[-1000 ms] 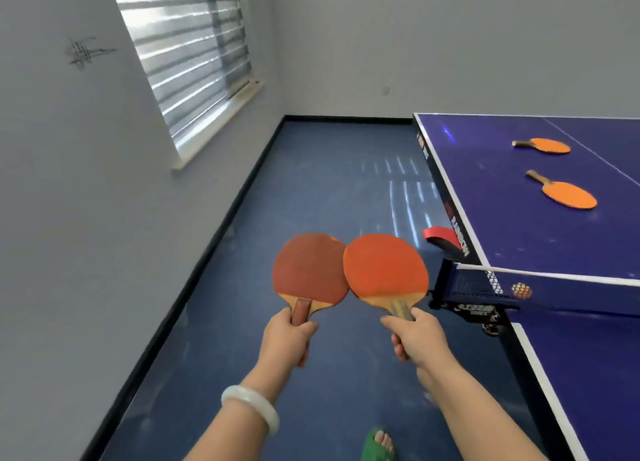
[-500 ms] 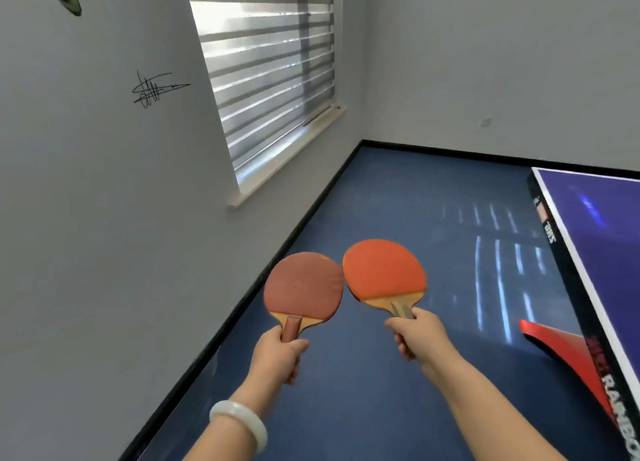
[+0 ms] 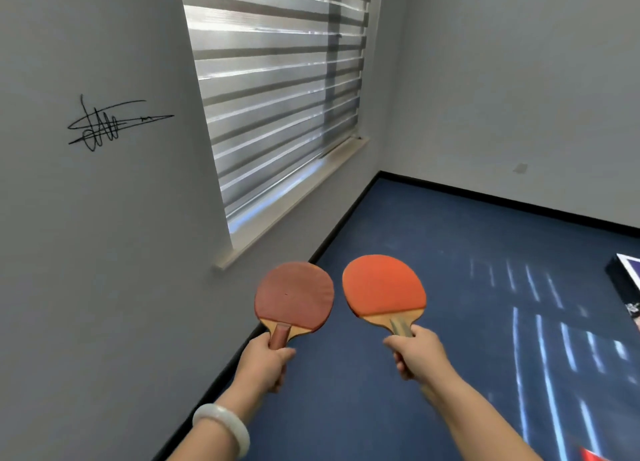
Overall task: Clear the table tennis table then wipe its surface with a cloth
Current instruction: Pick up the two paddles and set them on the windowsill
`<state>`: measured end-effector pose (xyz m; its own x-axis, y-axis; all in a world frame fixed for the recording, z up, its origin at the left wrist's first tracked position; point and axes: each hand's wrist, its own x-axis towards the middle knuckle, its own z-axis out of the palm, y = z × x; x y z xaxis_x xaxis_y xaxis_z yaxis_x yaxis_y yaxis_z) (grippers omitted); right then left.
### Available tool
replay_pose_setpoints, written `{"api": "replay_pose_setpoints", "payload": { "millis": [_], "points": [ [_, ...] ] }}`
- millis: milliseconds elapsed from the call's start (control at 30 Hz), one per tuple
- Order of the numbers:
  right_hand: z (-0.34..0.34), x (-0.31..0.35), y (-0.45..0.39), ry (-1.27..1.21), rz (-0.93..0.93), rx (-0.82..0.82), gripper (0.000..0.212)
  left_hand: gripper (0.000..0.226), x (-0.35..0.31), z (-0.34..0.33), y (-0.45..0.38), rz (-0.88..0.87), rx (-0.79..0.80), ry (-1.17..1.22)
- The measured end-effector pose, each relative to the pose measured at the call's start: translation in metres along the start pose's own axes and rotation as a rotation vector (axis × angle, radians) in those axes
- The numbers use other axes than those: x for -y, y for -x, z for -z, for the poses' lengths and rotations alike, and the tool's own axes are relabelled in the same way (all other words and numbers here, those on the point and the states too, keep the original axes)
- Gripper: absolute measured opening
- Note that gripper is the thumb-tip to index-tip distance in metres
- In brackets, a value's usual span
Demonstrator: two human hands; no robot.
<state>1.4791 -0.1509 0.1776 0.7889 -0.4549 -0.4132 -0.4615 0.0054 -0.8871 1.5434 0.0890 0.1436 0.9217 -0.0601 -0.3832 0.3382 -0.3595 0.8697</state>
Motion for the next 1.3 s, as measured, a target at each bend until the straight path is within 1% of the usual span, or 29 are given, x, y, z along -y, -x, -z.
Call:
{"api": "replay_pose_setpoints", "payload": {
  "millis": [100,233,333,367,467,600,700,767,867,933,1067,1300],
  "points": [
    [-0.004,0.023,-0.055,-0.006,-0.031,-0.023,0.027,0.015,-0.029,-0.013,-0.057,0.006,0.016,-0.023],
    [-0.007,0.051,-0.132,-0.015,-0.058,0.006,0.027,0.014,-0.062,-0.034,-0.128,0.020,0.019,-0.040],
    [-0.011,0.075,-0.205,0.019,-0.045,0.039,0.031,0.013,-0.083,-0.050,-0.188,0.031,-0.021,-0.056],
    [-0.013,0.084,-0.229,0.031,-0.038,0.059,0.028,0.015,-0.090,-0.055,-0.206,0.041,-0.038,-0.049],
    [-0.018,0.113,-0.302,0.103,-0.011,0.137,0.010,0.019,-0.108,-0.070,-0.257,0.087,-0.093,-0.024],
    [-0.032,0.149,-0.385,0.209,0.003,0.254,0.006,0.014,-0.129,-0.084,-0.305,0.144,-0.187,0.006],
    [-0.059,0.170,-0.437,0.274,-0.052,0.329,0.015,0.014,-0.136,-0.085,-0.331,0.203,-0.258,0.035],
    [-0.081,0.181,-0.463,0.313,-0.085,0.385,0.010,0.014,-0.138,-0.080,-0.348,0.239,-0.295,0.060],
    [-0.117,0.197,-0.495,0.372,-0.043,0.482,0.006,0.013,-0.140,-0.067,-0.382,0.280,-0.352,0.100],
    [-0.145,0.208,-0.516,0.404,-0.053,0.518,0.005,0.014,-0.140,-0.054,-0.409,0.299,-0.377,0.126],
    [-0.201,0.226,-0.553,0.461,-0.040,0.584,0.010,0.015,-0.133,-0.026,-0.463,0.326,-0.415,0.185],
    [-0.283,0.236,-0.600,0.614,-0.028,0.699,0.005,0.014,-0.108,0.001,-0.526,0.419,-0.434,0.255]
  ]
}}
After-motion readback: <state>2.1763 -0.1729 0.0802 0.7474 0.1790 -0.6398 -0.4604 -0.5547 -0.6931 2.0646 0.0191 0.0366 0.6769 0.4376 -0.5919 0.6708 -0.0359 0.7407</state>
